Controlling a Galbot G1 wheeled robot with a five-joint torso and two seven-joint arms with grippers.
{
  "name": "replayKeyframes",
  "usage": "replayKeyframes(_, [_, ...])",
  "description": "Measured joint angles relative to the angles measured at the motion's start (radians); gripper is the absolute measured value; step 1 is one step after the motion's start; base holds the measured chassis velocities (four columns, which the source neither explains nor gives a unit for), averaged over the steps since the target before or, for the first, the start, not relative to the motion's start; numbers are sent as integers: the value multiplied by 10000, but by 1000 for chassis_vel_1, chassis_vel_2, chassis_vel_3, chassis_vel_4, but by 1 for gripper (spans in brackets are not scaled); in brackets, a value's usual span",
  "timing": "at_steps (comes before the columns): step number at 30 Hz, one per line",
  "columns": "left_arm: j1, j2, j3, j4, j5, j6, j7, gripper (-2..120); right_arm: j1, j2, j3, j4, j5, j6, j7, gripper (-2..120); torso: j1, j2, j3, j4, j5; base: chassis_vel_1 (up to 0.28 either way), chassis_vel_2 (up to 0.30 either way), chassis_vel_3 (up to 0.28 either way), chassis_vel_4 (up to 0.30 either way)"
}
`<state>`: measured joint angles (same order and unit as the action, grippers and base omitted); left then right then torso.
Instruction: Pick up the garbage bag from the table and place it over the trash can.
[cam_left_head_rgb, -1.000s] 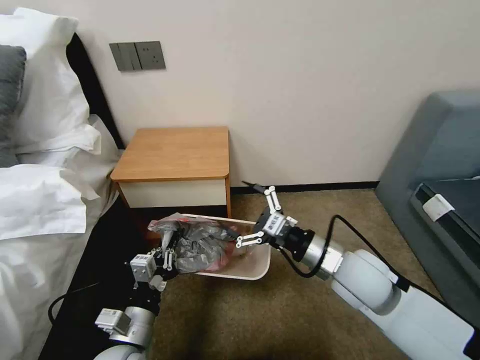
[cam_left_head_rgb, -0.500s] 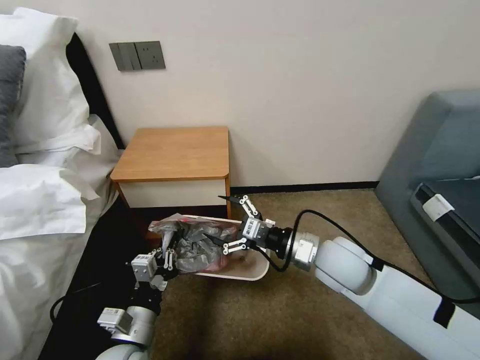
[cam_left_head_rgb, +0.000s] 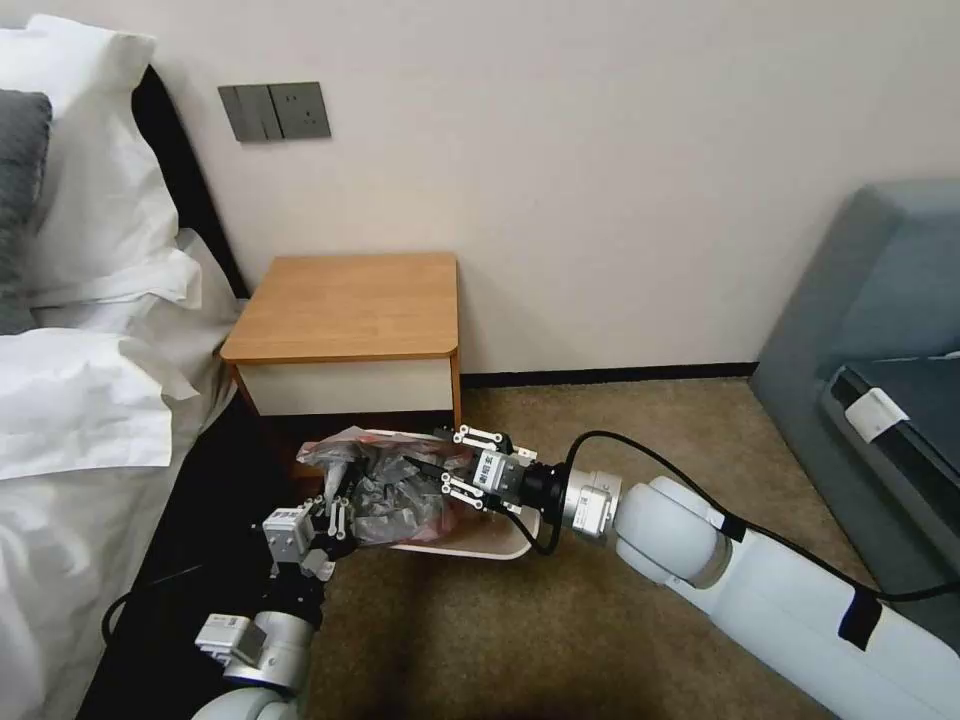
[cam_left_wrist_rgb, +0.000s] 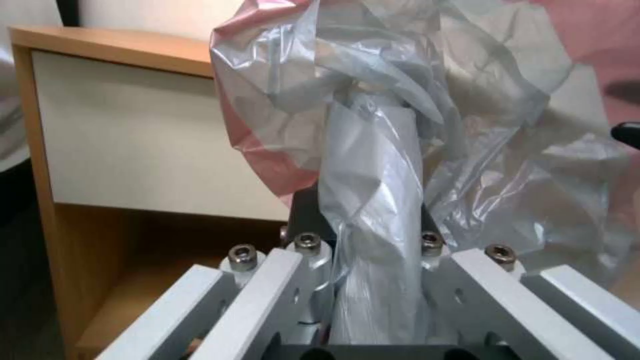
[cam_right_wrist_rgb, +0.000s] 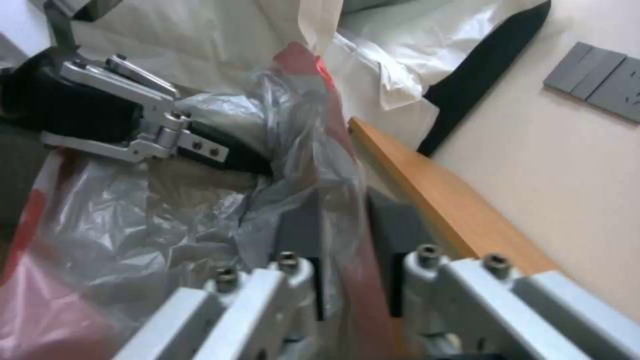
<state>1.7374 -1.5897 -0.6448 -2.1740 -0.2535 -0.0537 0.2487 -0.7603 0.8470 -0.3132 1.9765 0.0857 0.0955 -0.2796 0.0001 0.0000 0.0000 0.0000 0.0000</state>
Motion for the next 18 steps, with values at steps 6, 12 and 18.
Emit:
replayKeyframes(6, [-24, 32, -30, -9, -106, 86, -39, 9, -96, -10, 50, 39, -58, 23, 0, 0, 0, 0, 0, 0, 0, 0, 0, 0, 0])
replayKeyframes(12, [-1, 36, 1, -56, -105, 87, -29, 9, -89, -8, 109, 13, -95, 57, 9, 0, 0, 0, 0, 0, 1, 0, 0, 0, 0])
replayKeyframes(18, [25, 24, 15, -76, 185, -91, 186, 9, 226, 67, 241, -39, -68, 51, 49, 0, -1, 0, 0, 0, 0, 0, 0, 0, 0])
